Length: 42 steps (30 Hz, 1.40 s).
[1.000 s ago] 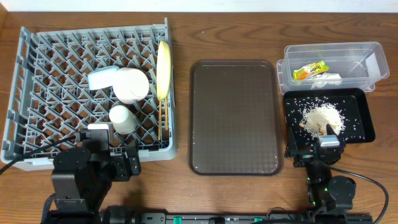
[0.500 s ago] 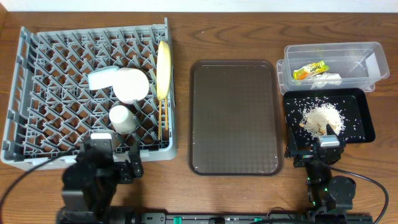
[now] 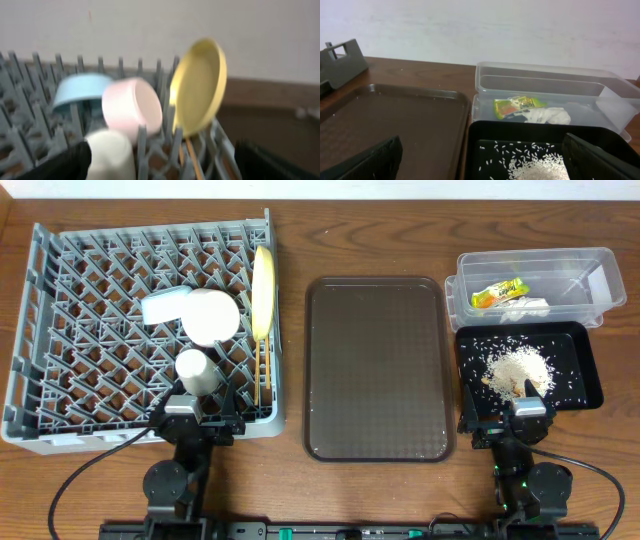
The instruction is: Sort waste into correct bins and load items into the dishwasher rack
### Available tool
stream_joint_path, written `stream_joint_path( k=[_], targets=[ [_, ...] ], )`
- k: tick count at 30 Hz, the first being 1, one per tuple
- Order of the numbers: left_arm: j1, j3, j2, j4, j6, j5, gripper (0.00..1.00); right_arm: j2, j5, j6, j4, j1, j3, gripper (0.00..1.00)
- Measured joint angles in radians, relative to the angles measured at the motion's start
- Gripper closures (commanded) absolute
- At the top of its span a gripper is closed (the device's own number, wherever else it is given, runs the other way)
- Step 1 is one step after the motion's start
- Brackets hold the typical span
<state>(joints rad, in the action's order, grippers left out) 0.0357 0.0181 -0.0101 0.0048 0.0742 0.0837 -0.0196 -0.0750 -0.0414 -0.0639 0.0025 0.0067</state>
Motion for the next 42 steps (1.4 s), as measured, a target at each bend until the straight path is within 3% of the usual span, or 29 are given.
stream_joint_path(
  k=[42],
  targets=[
    [0.0,-0.003,0.0,-0.027,0.004,-0.02,0.08,0.0,0.0,0.0,0.0,0.0,0.0,0.01]
  ],
)
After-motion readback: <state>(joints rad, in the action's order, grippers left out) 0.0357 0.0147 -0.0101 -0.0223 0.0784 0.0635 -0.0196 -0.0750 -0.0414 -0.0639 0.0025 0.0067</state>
